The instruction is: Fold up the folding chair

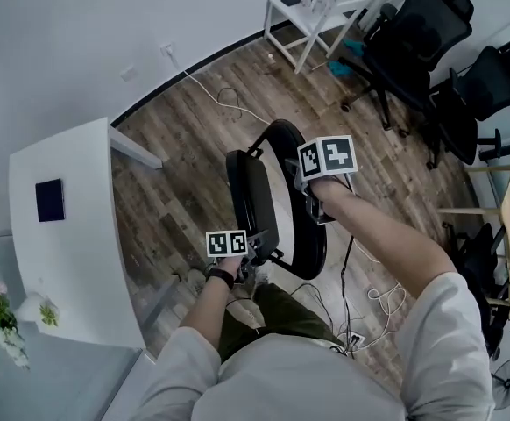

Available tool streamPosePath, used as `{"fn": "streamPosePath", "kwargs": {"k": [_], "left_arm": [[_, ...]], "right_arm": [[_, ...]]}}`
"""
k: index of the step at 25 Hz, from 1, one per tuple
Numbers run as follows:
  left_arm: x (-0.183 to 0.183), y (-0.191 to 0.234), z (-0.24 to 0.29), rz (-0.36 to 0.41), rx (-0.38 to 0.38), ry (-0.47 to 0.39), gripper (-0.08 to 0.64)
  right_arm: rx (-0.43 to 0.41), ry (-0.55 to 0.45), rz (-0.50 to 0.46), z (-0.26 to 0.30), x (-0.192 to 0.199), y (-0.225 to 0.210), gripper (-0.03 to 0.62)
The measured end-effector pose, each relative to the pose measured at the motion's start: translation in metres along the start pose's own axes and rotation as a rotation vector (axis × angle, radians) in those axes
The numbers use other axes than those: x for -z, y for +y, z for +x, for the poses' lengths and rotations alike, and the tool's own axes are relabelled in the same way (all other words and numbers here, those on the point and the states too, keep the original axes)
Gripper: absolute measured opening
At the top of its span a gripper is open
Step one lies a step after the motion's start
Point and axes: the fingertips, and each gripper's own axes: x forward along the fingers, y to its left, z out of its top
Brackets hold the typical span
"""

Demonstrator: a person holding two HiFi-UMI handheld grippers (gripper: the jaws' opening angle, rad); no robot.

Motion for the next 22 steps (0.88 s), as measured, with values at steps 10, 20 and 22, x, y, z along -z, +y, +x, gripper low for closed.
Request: {"fn": "streamPosePath", "kwargs": {"k": [10,20,22], "left_arm": [[0.006,-0.067,0.048,0.121,0.055,0.133,0.419],[0.008,-0.088,0.078,0.191,0.076,0.196,0.416],[0.008,-0.09,0.081,0.204,0.098,0.211,0.414]], "right_arm": [[0.021,0.001,0.004,-0.013,-0.004,-0.011,0.107],[0.022,-0.005,0.013,-0.017,-0.003,-0.019,0.115],[0.014,-0.002,0.019,-0.017,-0.003,-0.021,0.115]]}}
